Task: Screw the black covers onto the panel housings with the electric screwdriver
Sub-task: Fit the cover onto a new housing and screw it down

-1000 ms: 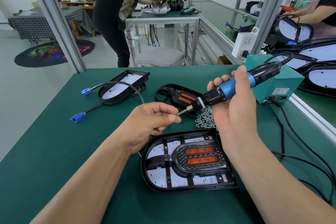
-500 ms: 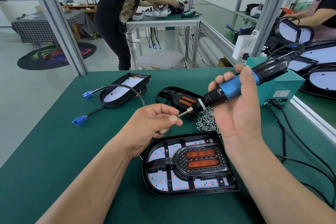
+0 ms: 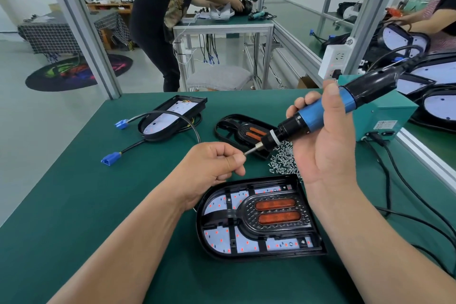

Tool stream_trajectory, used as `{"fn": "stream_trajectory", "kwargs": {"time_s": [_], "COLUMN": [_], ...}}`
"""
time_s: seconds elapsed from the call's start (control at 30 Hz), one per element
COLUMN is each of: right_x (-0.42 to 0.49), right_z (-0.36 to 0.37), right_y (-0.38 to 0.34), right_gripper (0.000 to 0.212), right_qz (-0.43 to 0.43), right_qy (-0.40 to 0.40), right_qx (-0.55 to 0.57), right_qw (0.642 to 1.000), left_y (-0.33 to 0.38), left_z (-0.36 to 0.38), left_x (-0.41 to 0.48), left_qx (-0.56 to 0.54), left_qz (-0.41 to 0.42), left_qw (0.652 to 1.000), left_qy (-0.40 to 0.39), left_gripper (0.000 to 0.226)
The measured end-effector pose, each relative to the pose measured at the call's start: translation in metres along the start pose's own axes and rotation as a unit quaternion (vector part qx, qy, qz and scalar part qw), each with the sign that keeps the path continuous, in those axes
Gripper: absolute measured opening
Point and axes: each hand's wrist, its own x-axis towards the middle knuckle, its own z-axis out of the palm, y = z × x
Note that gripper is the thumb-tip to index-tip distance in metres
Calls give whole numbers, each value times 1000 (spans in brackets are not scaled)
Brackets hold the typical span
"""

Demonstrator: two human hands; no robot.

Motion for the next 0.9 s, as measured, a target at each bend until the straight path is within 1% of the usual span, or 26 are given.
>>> {"fn": "stream_trajectory", "kwargs": {"time_s": [0.13,0.27,0.37,0.47,0.63,0.73,0.9], "right_x": [-4,-2,-1,-1,0,0,0], "right_z": [0,-4,-7,-10,-15,-16,-14], "right_y": [3,5,6,5,2,3,3], "right_gripper": [19,23,29,33,37,39,36], "right_qz": [-2,32,49,53,58,61,60], "right_qy": [40,95,128,139,150,156,160], "right_qx": [-20,1,19,33,63,67,75], "right_qw": [999,995,990,988,985,984,982], "left_y": [0,1,-1,-1,2,4,6], "left_z": [2,3,5,9,10,10,11], "left_x": [0,1,2,2,0,-1,-2], "left_qx": [27,70,100,112,104,87,66], "left_qz": [17,48,68,75,66,51,17], "left_qw": [998,992,987,985,989,992,996], "left_qy": [48,91,108,108,81,78,63], "left_gripper": [9,8,5,4,7,7,17]}}
